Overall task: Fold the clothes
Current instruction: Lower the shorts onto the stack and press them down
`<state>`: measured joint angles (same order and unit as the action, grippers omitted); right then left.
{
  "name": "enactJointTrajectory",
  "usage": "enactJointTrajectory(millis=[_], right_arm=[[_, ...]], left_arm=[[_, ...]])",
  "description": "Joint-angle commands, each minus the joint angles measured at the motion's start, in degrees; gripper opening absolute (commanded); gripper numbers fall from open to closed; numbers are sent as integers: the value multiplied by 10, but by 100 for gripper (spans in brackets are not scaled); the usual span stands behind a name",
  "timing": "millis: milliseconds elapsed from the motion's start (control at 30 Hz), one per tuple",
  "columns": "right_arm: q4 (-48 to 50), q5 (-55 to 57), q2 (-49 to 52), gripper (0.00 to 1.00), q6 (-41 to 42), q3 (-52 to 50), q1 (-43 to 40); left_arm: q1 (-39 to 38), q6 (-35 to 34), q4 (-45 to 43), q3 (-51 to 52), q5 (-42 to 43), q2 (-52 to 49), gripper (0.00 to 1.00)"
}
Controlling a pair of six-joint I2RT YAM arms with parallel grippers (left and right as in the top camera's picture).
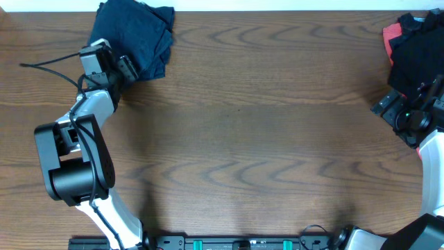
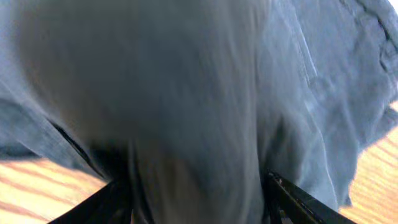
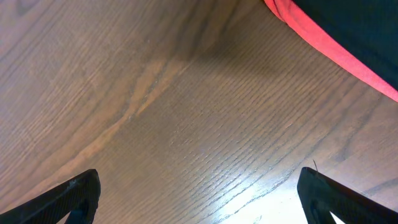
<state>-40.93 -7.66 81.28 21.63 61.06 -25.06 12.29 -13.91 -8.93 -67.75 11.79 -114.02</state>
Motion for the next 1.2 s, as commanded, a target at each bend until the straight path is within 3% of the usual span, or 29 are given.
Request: enactJointTrajectory(millis=[0,133,367,600,900,1033,1167], right_arm=[[0,4,3,99,-9,7,-4],[0,4,3,99,-9,7,-4],[0,4,3,99,-9,7,-4],[0,4,3,99,-9,7,-4],[0,4,3,99,-9,7,-4],[0,4,3,99,-9,7,-4],[0,4,3,99,-9,7,-4]], left_arm=[[2,-19,12,-5,28,-5,68],[2,-25,9,-5,36,-4,62],[3,-140,-23,-5,131,-2,50],[3,-198,-28,-6,134,-1,41],[3,-343,-119,-6,219,-1,40],[2,-349,-113,-6,219,-2,46],[-8,-348,-80,-6,219,-5,45]])
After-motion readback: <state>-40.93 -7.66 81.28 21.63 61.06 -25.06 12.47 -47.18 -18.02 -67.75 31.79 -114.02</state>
